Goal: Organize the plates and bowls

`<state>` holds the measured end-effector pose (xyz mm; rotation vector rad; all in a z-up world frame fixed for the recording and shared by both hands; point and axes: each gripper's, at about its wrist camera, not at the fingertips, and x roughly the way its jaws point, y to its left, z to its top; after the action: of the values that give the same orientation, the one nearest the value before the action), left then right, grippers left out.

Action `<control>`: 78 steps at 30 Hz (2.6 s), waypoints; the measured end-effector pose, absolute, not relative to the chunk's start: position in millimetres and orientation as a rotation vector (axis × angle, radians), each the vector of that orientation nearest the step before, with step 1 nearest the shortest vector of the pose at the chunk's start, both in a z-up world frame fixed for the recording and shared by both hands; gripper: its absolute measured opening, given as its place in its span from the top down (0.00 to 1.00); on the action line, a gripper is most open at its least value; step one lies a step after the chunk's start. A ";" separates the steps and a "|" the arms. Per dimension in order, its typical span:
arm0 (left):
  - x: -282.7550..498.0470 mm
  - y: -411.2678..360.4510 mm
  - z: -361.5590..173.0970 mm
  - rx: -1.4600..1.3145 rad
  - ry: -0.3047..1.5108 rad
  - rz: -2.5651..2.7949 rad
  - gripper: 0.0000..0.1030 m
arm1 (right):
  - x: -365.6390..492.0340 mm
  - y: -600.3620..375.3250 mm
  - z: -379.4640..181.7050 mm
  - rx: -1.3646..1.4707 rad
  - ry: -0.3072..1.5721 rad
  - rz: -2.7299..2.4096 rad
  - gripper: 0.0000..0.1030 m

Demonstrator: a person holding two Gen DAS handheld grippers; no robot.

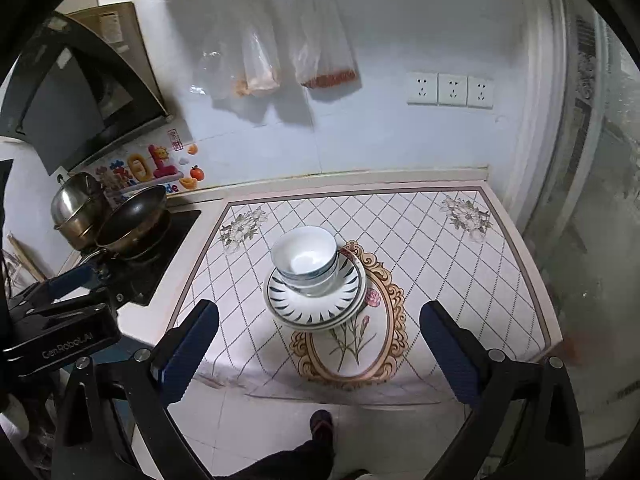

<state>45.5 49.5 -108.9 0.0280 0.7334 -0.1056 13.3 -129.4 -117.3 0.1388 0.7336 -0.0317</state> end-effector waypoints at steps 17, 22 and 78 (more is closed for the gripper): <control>-0.4 51.4 -109.9 0.052 0.707 -0.096 0.03 | -31.3 -130.2 -113.6 0.140 0.703 -0.049 0.00; -0.2 51.3 -108.9 0.042 0.705 -0.099 0.03 | -30.1 -130.9 -112.3 0.131 0.700 -0.054 0.00; -9.8 35.4 -101.8 0.016 0.702 -0.105 0.03 | -36.8 -148.6 -105.6 0.132 0.681 -0.059 0.00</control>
<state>-9.8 35.4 -101.8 0.0156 0.7016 -0.1054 -36.8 -148.6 -105.6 0.1320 0.6808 -0.0587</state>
